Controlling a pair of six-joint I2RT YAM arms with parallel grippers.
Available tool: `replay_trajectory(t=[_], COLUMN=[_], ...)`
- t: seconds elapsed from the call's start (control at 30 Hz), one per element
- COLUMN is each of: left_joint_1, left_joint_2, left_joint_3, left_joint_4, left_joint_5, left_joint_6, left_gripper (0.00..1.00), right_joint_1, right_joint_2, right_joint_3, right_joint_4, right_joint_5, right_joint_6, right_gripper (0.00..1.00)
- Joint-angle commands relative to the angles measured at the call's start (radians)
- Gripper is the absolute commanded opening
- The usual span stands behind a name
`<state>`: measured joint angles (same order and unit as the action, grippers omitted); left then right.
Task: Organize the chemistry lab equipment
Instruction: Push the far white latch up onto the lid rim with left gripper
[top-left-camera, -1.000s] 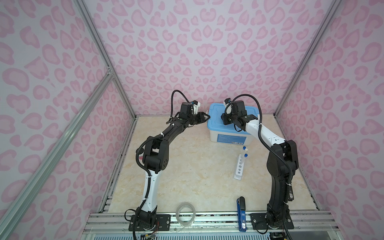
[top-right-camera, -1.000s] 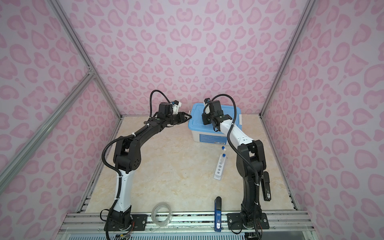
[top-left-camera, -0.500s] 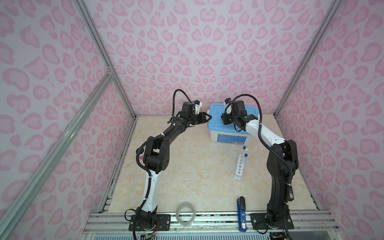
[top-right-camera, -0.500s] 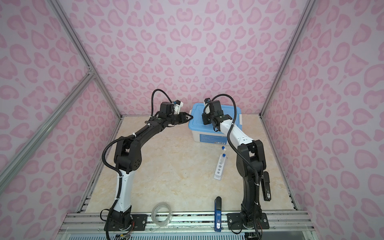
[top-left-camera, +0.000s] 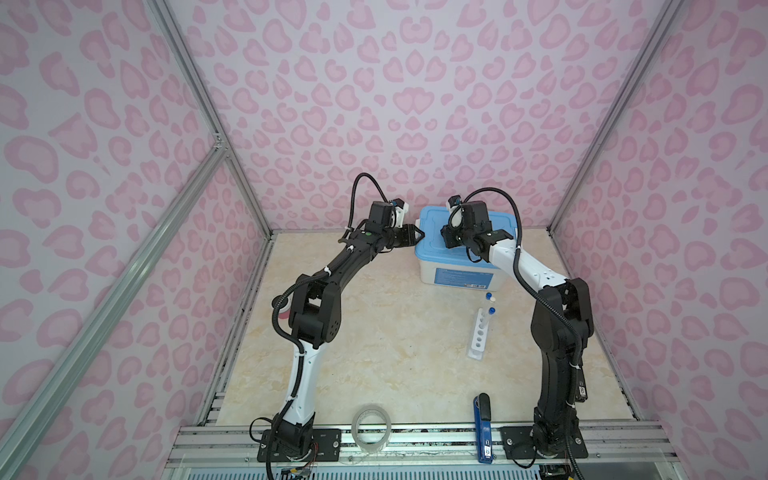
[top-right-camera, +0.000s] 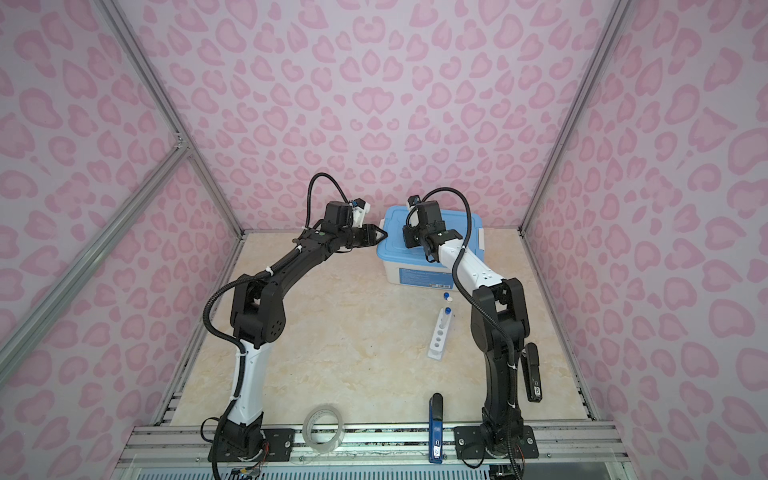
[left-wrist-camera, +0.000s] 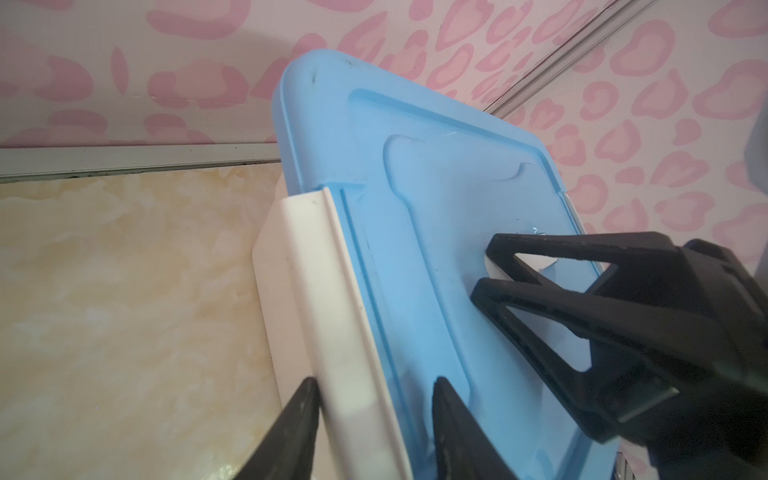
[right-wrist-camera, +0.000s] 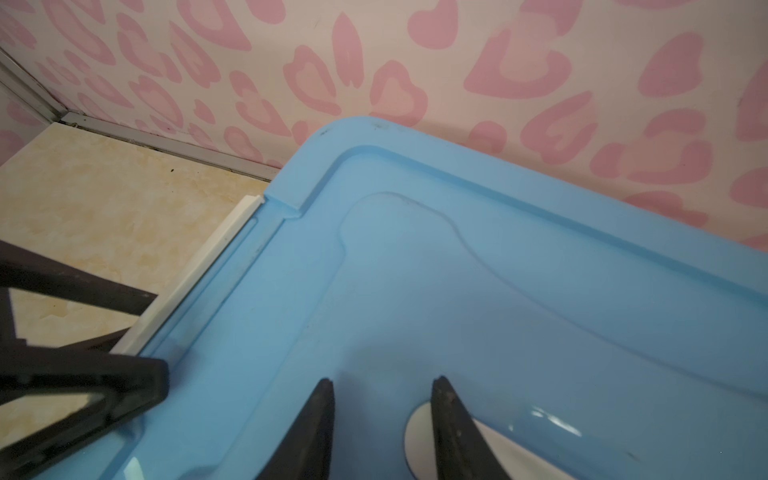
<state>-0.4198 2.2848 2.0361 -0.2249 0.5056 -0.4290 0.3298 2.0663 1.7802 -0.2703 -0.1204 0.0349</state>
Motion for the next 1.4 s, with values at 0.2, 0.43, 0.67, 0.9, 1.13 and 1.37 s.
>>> replay_trajectory(t=[0.2, 0.43, 0.67, 0.9, 1.13, 1.37], left_joint_1=[-0.03, -0.043, -0.06, -0.071, -0.07, -0.05], left_joint_2=[-0.094, -0.088, -0.109, -0.095, -0.109, -0.118], left_joint_3=[0.044, 0.076, 0.091, 0.119, 0.127, 0.155], left_joint_4=[-0.069, -0.118, -0.145, -0.147, -0.143, -0.126], left_joint_5=[-0.018, -0.064, -0.118, -0.107, -0.127, -0.079], left_joint_6=[0.074, 0.107, 0.154, 0.155, 0.156, 0.133], left_gripper=[0.47, 0.47, 0.46, 0.46, 0.51, 0.59], right_joint_1=[0.002, 0.002, 0.002, 0.001, -0.003, -0.009], right_joint_2=[0.032, 0.034, 0.044, 0.052, 0.058, 0.062], right_joint_3=[-0.037, -0.05, -0.051, -0.047, -0.047, -0.05], right_joint_4=[-0.146, -0.132, -0.122, -0.123, -0.122, -0.118], right_joint_5=[0.001, -0.005, -0.012, -0.013, -0.016, -0.024], right_joint_6=[0.02, 0.029, 0.04, 0.046, 0.051, 0.059], right_gripper=[0.39, 0.39, 0.39, 0.39, 0.39, 0.39])
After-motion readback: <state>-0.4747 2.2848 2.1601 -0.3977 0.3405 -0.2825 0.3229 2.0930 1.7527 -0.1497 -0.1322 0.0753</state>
